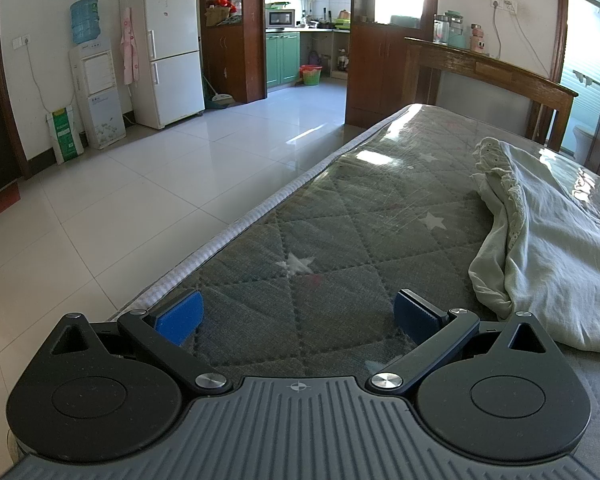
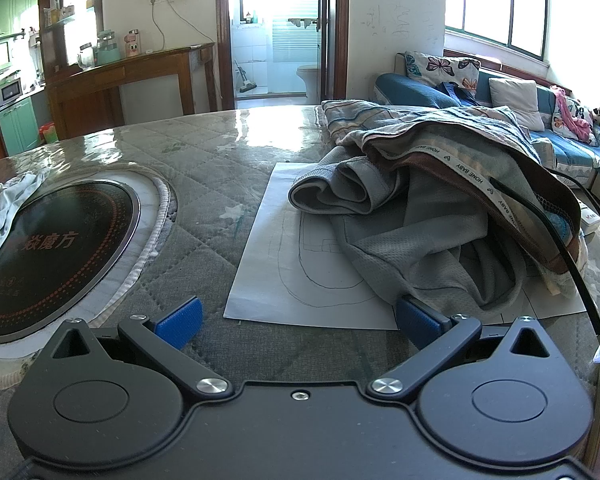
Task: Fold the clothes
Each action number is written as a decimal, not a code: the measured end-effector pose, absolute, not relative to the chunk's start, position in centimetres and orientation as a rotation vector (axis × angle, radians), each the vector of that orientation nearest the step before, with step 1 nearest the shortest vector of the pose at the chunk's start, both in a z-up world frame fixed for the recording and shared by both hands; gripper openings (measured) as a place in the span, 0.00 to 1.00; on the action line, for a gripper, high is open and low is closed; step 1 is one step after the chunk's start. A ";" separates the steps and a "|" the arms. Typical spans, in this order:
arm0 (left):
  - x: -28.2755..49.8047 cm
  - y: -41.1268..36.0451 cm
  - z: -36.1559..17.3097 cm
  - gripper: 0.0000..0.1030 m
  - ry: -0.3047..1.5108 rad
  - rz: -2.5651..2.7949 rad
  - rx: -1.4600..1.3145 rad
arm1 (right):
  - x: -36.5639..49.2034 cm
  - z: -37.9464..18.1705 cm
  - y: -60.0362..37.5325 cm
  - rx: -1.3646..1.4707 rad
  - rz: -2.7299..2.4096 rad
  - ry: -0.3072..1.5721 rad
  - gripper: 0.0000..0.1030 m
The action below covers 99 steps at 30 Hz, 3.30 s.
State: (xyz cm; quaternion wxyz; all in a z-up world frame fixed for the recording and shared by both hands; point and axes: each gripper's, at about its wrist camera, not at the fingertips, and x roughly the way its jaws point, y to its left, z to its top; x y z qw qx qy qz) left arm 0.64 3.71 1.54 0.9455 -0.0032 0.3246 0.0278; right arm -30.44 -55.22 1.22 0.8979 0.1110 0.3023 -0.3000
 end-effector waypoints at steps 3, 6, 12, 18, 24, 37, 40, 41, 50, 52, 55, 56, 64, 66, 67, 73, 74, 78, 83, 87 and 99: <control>0.6 3.7 1.5 1.00 0.661 0.057 -0.006 | -30.4 1.2 -55.2 0.230 -0.621 0.626 1.00; 0.6 3.7 1.5 1.00 0.661 0.057 -0.007 | -30.5 1.2 -55.2 0.230 -0.621 0.626 1.00; 0.6 3.7 1.5 1.00 0.661 0.057 -0.006 | -30.4 1.2 -55.2 0.230 -0.621 0.626 1.00; 0.6 3.7 1.5 1.00 0.661 0.057 -0.006 | -30.4 1.2 -55.2 0.230 -0.621 0.626 1.00; 0.6 3.7 1.5 1.00 0.661 0.057 -0.006 | -30.5 1.2 -55.2 0.230 -0.621 0.626 1.00; 0.6 3.7 1.5 1.00 0.662 0.057 -0.006 | -30.5 1.2 -55.2 0.229 -0.621 0.626 1.00; 0.6 3.7 1.5 1.00 0.662 0.057 -0.006 | -30.5 1.2 -55.2 0.230 -0.622 0.626 1.00; 0.6 3.7 1.5 1.00 0.662 0.057 -0.006 | -30.5 1.2 -55.2 0.229 -0.622 0.626 1.00; 0.6 3.7 1.5 1.00 0.662 0.057 -0.006 | -30.5 1.3 -55.2 0.229 -0.622 0.626 1.00; 0.6 3.7 1.5 1.00 0.662 0.057 -0.006 | -30.5 1.2 -55.2 0.229 -0.622 0.626 1.00; 0.6 3.7 1.5 1.00 0.662 0.057 -0.006 | -30.5 1.2 -55.2 0.229 -0.622 0.626 1.00; 0.6 3.7 1.5 1.00 0.662 0.057 -0.006 | -30.5 1.2 -55.2 0.229 -0.622 0.626 1.00; 0.6 3.7 1.5 1.00 0.662 0.057 -0.006 | -30.5 1.2 -55.2 0.228 -0.622 0.627 1.00; 0.6 3.7 1.4 1.00 0.662 0.057 -0.006 | -30.5 1.3 -55.2 0.228 -0.622 0.627 1.00; 0.6 3.7 1.4 1.00 0.662 0.057 -0.006 | -30.5 1.3 -55.2 0.227 -0.623 0.627 1.00; 0.7 3.7 1.4 1.00 0.662 0.057 -0.006 | -30.5 1.3 -55.2 0.227 -0.623 0.627 1.00; 0.7 3.7 1.4 1.00 0.662 0.057 -0.006 | -30.5 1.3 -55.2 0.227 -0.623 0.627 1.00; 0.7 3.7 1.4 1.00 0.662 0.057 -0.006 | -30.4 1.3 -55.2 0.228 -0.633 0.627 1.00; 0.7 3.7 1.4 1.00 0.662 0.057 -0.006 | -30.5 1.2 -55.4 0.233 -0.637 0.627 1.00; 0.7 3.7 1.4 1.00 0.662 0.057 -0.007 | -30.5 1.2 -55.4 0.233 -0.653 0.628 1.00; 0.7 3.7 1.4 1.00 0.662 0.057 -0.006 | -30.3 1.2 -56.2 0.283 -0.775 0.620 1.00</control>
